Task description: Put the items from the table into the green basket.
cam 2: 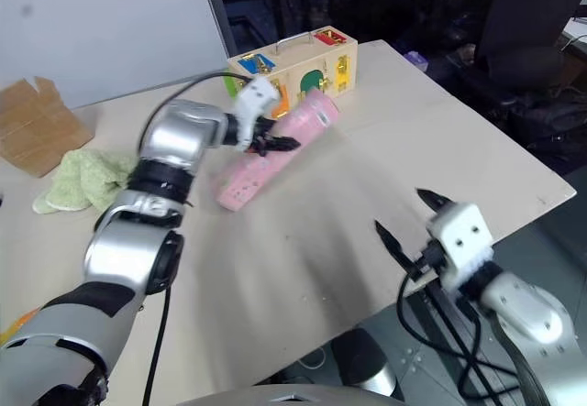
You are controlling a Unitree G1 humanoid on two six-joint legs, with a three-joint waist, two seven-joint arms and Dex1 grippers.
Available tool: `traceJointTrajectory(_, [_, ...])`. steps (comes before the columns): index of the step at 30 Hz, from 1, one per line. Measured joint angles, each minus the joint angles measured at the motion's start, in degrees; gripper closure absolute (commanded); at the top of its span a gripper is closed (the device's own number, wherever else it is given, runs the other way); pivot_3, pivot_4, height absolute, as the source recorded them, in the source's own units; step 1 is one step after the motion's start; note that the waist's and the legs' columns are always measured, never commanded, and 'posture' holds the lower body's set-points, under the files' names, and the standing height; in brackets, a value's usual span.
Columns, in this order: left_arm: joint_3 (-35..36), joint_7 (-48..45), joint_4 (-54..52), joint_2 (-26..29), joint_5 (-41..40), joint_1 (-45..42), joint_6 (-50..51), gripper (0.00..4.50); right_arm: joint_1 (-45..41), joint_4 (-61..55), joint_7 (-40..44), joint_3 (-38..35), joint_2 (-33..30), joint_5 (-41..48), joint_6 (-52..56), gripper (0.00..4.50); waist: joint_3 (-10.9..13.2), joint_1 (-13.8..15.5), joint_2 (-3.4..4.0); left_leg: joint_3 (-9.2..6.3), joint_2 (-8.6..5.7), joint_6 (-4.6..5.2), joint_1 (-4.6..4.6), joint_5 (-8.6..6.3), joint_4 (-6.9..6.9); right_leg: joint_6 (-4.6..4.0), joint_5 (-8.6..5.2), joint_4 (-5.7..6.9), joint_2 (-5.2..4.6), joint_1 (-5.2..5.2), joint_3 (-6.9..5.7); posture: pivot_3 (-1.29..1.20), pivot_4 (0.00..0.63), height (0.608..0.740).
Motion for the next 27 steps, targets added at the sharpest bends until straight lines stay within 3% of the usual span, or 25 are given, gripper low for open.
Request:
traceJointTrajectory(4, [7.4,4.5,-13.2,3.7,-4.7,5.1,9.3,1.89,-10.7,5.9,2.0,4.6,0.5,1.9,1.4,0.00,-0.1,4.7,0.20,-0.17,0.00,-0.01,-0.03,0.00,0.03,-0.03,0.02,0.10,0.04,-0.06,-0.10,-0.07,0.000,0.740])
traceJointTrajectory(10, [19.1,12.8,-30.6,6.6,-10.7,15.5,22.9,1.89,-22.8,16.2,7.6,10.3,1.8,3.3,1.0,0.00,-0.1,14.6,0.23,-0.55,-0.05,-0.08,-0.17,0.05,0.24,-0.08,0.02,0.23,0.13,-0.13,-0.34,0.11,0.000,0.740])
traceJointTrajectory(13, [25.3,17.1,-38.3,7.9,-12.8,19.2,26.4,1.89,-27.5,20.6,10.7,12.6,3.4,3.7,-0.7,0.00,-0.1,20.4,0.21,-0.72,-0.08,-0.13,-0.29,0.07,0.36,-0.13,0.04,0.22,0.11,-0.12,-0.52,0.21,0.000,0.740])
traceJointTrajectory(17, [32.7,22.0,-45.6,8.4,-13.8,22.6,27.8,1.89,-34.2,26.9,14.5,15.5,6.6,4.0,-2.5,0.00,-0.2,25.9,0.18,-0.74,-0.23,-0.33,-0.33,0.18,0.37,-0.35,0.17,0.15,0.11,-0.11,-0.63,0.27,0.000,0.740])
traceJointTrajectory(23, [42.4,27.9,-46.3,11.7,-16.1,22.6,24.2,1.89,-44.6,36.8,17.7,18.9,13.4,3.9,-4.1,0.00,-0.3,31.0,-0.02,-1.05,-0.40,-0.89,-0.33,0.54,0.31,-0.73,0.40,0.09,0.24,-0.04,-1.24,0.31,0.000,0.740])
traceJointTrajectory(27, [43.5,30.4,-37.1,18.5,-15.6,21.1,14.0,1.89,-50.3,40.9,17.2,20.9,18.7,2.0,-4.8,0.00,-0.3,32.4,-0.10,-1.54,-0.33,-1.34,-0.23,0.84,-0.02,-1.04,0.58,0.09,0.63,-0.08,-1.44,0.31,0.000,0.740])
